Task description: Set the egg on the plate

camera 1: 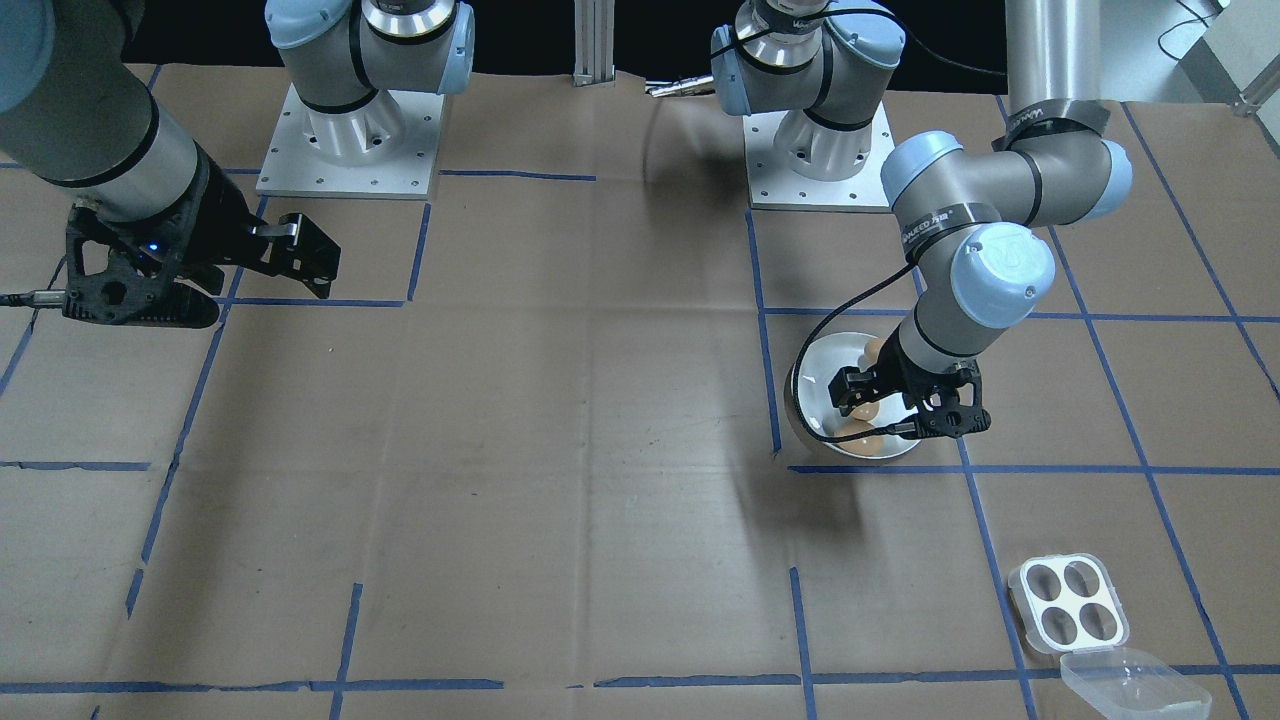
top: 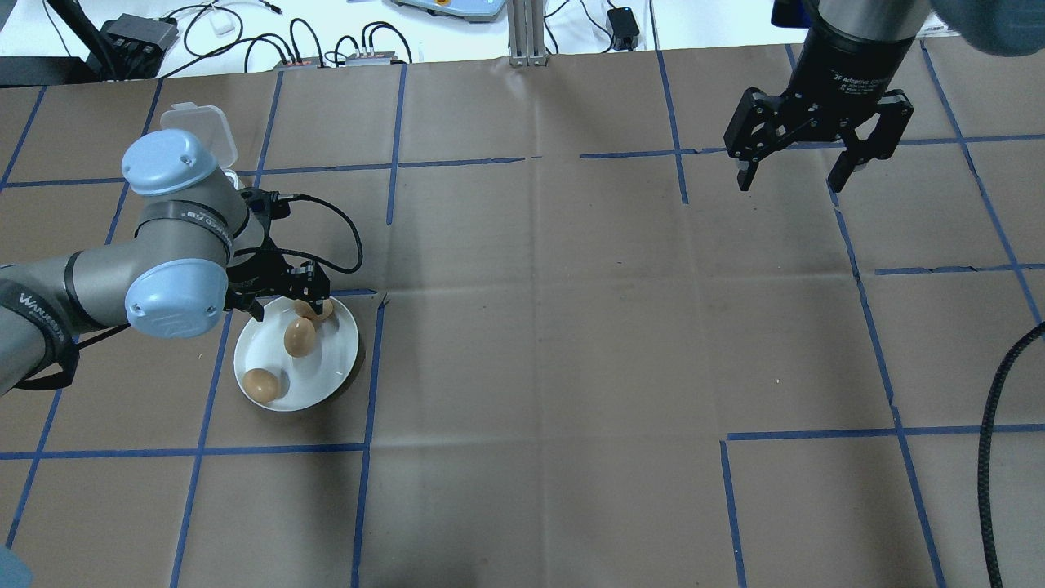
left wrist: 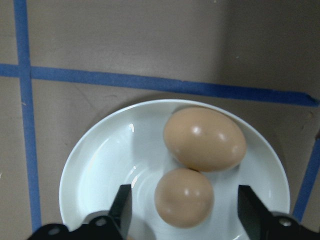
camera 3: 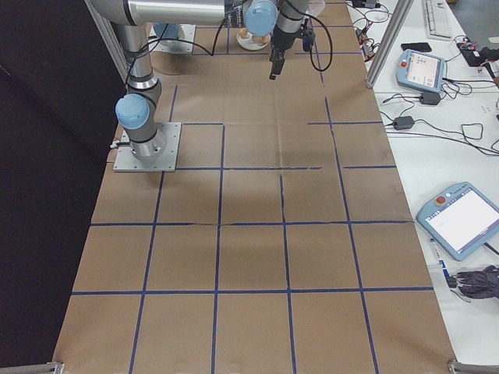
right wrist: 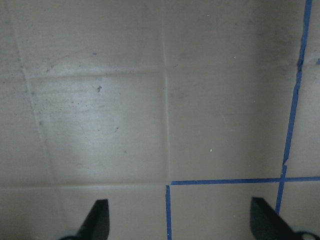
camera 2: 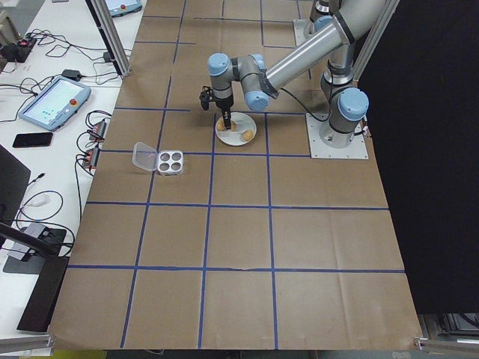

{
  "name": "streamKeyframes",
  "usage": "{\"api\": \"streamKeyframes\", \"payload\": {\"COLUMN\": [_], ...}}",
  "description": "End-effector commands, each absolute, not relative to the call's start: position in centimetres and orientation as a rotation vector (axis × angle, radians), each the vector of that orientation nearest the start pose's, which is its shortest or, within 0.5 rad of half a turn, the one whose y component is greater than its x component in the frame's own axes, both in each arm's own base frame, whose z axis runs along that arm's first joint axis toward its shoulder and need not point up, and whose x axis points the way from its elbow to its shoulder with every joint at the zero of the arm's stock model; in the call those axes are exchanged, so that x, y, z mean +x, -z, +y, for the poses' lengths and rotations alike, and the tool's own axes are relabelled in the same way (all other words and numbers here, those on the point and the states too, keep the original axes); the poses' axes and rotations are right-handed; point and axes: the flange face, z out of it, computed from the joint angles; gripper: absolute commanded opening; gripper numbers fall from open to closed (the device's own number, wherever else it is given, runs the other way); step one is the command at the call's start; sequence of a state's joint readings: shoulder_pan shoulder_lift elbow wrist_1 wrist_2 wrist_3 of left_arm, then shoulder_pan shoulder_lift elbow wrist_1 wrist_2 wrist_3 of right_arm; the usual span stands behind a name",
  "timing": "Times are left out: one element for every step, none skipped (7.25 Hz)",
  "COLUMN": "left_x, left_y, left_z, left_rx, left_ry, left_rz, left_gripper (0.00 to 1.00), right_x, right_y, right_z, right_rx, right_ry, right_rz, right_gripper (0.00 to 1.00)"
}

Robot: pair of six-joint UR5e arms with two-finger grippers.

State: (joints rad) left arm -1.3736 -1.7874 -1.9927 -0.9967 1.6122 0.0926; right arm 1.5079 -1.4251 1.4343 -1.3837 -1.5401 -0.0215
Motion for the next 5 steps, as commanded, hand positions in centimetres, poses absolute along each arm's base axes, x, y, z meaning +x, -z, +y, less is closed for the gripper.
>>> {"api": "streamKeyframes", "payload": {"left_x": [-3.1, -3.7, -5.7, -8.6, -11.2], "left_y": [-32.6, -37.4, -40.6, -42.6, -43.7], "left_z": [-53.3, -53.5, -53.5, -53.1, -52.6], "left_rx": [-0.168, -0.195, -0.223, -0.207, -0.216], "left_ry": [-0.063, -0.040, -0.020, -0.011, -0.005], "left_rz": [3.100, 3.103, 3.101, 3.100, 3.099], "left_gripper": [1.00, 1.00, 1.00, 1.00, 1.00], "right_x": [10.3, 10.3, 10.2, 10.3, 10.2], "right_y": [-46.2, -46.2, -46.2, -46.1, -46.2], "right_z": [-54.0, -54.0, -54.0, -54.0, -54.0], "right_rx": [0.069, 0.069, 0.068, 0.069, 0.068], "right_ry": [-0.302, -0.302, -0.302, -0.304, -0.302], "right_rz": [3.087, 3.087, 3.089, 3.087, 3.089], "right_gripper": [1.00, 1.00, 1.00, 1.00, 1.00]}}
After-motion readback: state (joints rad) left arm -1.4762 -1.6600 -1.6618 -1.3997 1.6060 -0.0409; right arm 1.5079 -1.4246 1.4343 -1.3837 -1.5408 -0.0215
